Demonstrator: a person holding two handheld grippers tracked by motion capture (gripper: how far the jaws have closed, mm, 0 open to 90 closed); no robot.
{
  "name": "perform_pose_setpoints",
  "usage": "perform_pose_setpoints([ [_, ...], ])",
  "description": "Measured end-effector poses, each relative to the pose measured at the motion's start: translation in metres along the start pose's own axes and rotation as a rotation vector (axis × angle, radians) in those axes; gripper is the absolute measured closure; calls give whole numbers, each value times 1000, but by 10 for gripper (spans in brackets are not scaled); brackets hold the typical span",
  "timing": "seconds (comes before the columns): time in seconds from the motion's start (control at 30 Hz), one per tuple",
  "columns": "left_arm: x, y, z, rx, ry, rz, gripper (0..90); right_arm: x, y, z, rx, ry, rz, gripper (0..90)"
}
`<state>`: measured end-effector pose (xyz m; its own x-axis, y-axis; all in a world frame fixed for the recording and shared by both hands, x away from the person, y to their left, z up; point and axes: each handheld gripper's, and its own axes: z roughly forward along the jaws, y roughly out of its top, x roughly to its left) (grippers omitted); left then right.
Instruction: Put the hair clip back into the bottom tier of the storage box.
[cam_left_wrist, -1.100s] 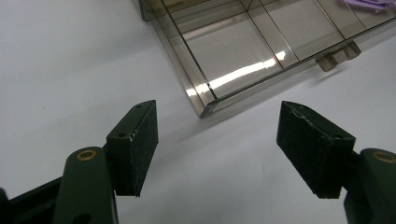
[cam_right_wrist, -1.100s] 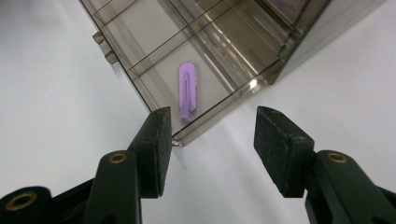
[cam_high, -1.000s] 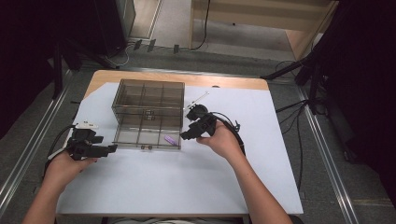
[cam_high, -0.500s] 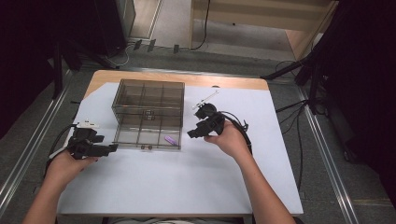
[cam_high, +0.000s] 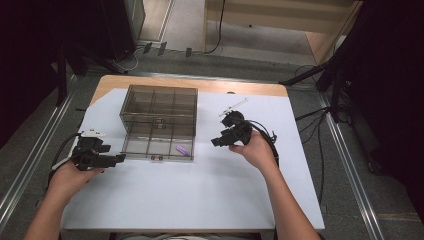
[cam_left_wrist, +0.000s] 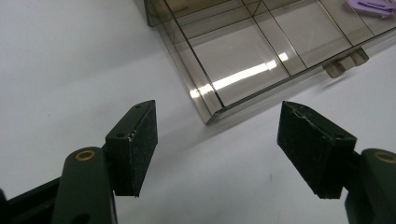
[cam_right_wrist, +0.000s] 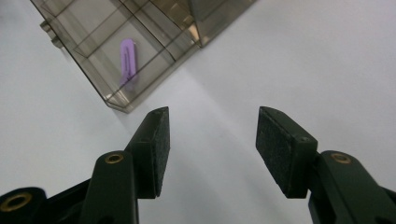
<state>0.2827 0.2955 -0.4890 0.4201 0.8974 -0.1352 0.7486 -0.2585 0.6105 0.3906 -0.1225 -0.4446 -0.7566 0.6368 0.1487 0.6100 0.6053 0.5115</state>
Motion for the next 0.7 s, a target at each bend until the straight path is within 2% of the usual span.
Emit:
perform_pose_setpoints([
  [0.4,-1,0,2,0,4,3,297,-23,-15,-5,-23,-22,42,460],
  [0.7,-1,0,3,8,1,7,295,-28,-18,0,-14,-21,54,455],
])
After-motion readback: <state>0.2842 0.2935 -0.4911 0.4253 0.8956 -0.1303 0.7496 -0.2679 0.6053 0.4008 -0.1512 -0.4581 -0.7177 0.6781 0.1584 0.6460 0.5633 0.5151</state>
